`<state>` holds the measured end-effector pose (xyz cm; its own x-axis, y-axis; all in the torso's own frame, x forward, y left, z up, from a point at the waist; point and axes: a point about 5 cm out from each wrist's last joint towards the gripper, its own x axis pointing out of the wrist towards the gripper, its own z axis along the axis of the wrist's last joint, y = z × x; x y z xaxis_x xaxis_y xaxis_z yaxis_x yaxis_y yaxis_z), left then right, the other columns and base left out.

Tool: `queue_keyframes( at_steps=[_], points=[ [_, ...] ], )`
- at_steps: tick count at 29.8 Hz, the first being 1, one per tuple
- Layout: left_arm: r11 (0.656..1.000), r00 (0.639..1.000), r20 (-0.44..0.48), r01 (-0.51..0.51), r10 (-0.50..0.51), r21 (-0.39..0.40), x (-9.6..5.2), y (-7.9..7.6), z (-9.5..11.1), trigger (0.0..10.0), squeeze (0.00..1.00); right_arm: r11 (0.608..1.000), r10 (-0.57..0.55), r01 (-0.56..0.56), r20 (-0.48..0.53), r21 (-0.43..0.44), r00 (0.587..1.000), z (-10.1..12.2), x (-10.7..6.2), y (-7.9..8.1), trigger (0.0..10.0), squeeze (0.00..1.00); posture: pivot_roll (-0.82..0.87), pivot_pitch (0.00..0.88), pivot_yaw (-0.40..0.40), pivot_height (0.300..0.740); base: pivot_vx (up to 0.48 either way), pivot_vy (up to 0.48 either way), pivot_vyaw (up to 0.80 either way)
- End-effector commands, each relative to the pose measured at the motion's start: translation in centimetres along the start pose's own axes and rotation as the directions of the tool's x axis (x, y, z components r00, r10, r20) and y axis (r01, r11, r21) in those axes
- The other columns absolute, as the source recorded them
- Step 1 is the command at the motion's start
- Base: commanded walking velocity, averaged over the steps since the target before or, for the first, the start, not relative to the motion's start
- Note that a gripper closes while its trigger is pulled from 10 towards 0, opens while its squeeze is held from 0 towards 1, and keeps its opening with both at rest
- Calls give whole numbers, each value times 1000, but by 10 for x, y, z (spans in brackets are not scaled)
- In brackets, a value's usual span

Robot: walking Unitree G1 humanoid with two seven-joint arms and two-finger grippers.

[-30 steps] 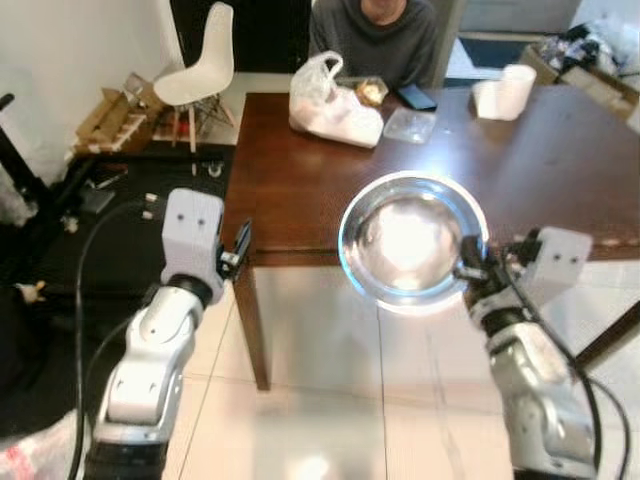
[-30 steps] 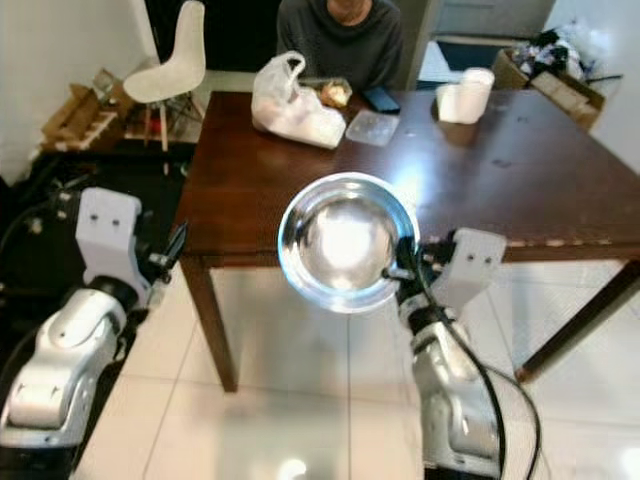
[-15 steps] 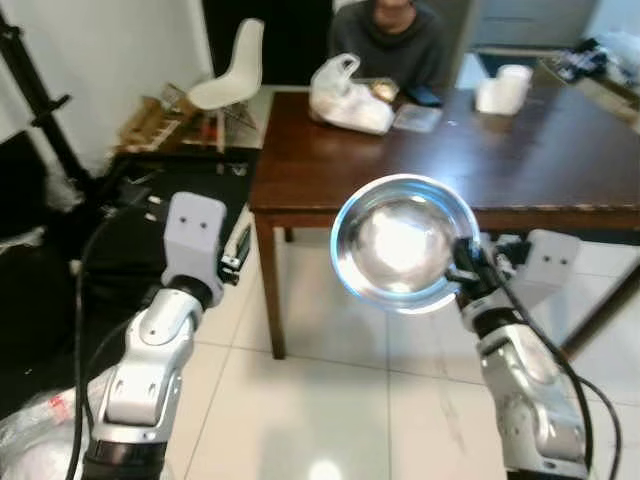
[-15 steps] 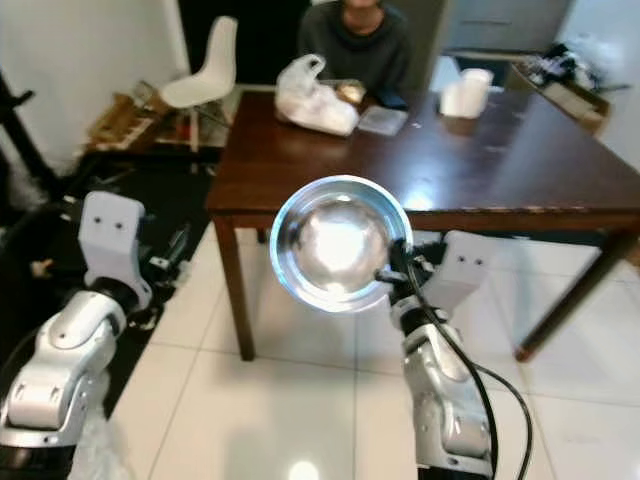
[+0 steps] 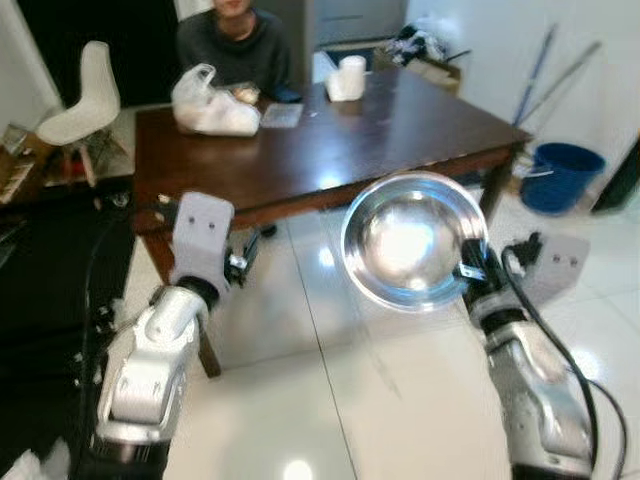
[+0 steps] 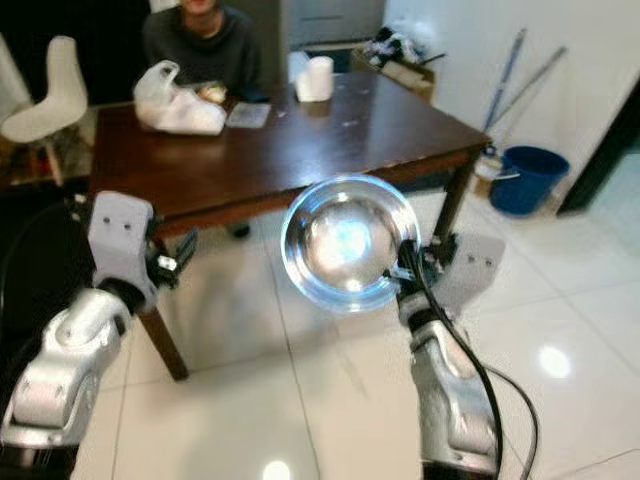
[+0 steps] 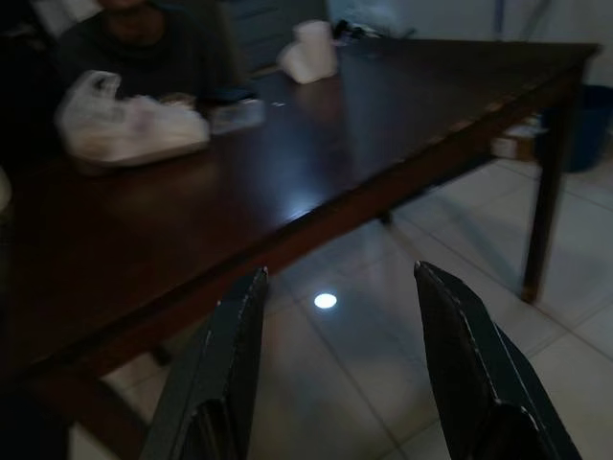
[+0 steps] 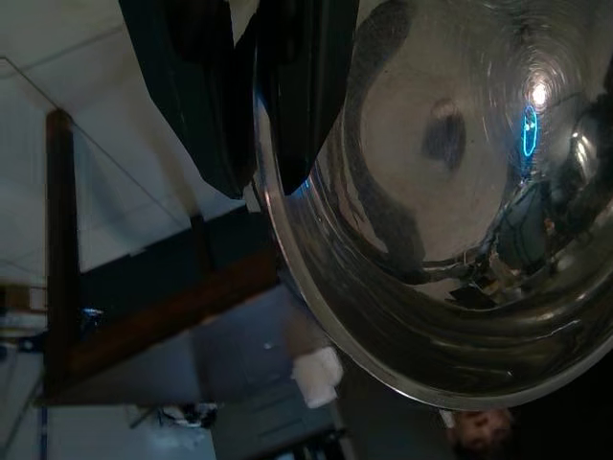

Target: Setting the table

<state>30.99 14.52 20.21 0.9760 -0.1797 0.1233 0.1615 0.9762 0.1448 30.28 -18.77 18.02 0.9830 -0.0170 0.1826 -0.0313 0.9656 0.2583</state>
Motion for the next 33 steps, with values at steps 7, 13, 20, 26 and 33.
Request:
queue_keyframes(
  at_steps=[7,13,20,26,33],
  points=[
    [1000,999,-31,-10,10,-11,-2,2,-6,10000,0,1000,13,-14,16,14,1000,3,1,3,10000,0,-93,0,100,740,0,0,-788],
    [1000,999,-34,-10,10,-9,-2,3,-7,10000,0,1000,11,-11,15,15,1000,3,1,2,10000,0,-93,0,100,740,0,0,-788],
    [1000,999,-42,-17,16,-14,-2,3,-9,10000,0,1000,15,-16,15,14,1000,3,2,3,10000,0,-93,0,97,740,0,0,-788],
    [1000,999,-42,-20,19,-24,-2,3,-10,10000,0,1000,18,-18,14,13,1000,3,3,3,10000,0,-92,0,95,740,0,0,-788],
    [999,999,-43,-21,20,-27,-1,3,-10,10000,0,1000,22,-22,16,13,1000,4,4,4,10000,0,-90,0,94,740,0,0,-788]
  ],
)
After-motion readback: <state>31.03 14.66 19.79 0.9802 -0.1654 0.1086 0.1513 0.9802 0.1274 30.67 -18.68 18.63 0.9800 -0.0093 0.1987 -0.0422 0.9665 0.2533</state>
